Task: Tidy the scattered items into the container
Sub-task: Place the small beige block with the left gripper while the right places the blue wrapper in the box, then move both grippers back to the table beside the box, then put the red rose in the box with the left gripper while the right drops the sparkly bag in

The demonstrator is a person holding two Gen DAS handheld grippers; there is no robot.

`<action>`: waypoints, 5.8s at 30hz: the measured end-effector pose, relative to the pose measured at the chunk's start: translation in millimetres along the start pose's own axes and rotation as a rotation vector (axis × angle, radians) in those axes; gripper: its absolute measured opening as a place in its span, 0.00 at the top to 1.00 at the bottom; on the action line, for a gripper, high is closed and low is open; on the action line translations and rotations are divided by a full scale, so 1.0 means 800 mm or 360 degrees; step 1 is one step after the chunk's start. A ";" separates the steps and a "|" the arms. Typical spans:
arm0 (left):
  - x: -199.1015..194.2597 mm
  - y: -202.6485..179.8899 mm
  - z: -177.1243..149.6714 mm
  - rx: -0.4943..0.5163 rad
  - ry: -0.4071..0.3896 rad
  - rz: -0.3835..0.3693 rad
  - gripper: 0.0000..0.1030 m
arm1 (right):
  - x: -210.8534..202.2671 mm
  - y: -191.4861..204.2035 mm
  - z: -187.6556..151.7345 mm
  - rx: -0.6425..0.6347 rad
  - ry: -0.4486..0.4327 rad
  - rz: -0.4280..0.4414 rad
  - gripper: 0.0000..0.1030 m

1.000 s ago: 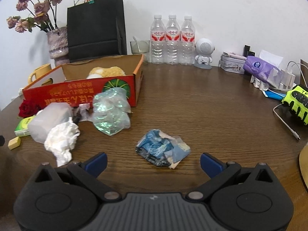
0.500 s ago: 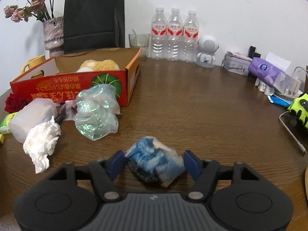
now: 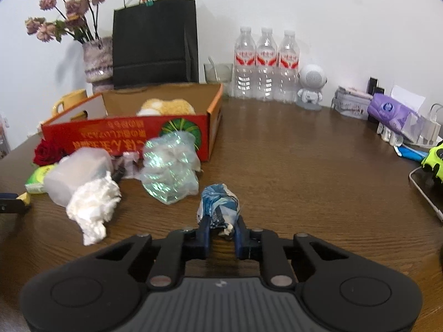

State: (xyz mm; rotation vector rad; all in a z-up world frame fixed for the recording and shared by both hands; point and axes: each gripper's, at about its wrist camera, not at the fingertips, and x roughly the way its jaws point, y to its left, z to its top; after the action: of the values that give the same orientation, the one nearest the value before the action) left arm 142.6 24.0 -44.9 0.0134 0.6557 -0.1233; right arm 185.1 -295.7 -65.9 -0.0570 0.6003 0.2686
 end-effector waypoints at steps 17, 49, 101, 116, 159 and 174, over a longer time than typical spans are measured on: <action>0.002 0.028 0.153 -0.0182 -0.0423 -0.0055 0.74 | 0.042 0.057 0.155 0.0025 -0.0299 0.0178 0.86; 0.156 0.050 0.183 -0.0205 -0.0152 0.0063 0.00 | 0.193 0.097 0.184 -0.0003 0.0050 0.0161 0.13; 0.088 0.056 0.076 -0.0165 -0.0007 0.0209 0.00 | 0.092 0.056 0.073 0.0009 0.0081 0.0012 0.03; 0.109 0.064 0.074 -0.0256 0.0035 0.0179 0.56 | 0.102 0.063 0.066 0.0024 0.0083 0.0022 0.48; 0.100 0.062 0.222 -0.0428 -0.0439 -0.0027 0.59 | 0.138 0.100 0.244 0.0081 -0.0243 0.0275 0.62; 0.204 0.074 0.227 -0.0407 -0.0122 0.0036 0.58 | 0.268 0.074 0.242 0.0150 0.0086 0.0114 0.58</action>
State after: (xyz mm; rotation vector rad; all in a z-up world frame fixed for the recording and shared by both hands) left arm 388.2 55.6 -2.4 -0.2288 0.5908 -0.0175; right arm 446.0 -163.6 -26.0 0.0482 0.6690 0.3089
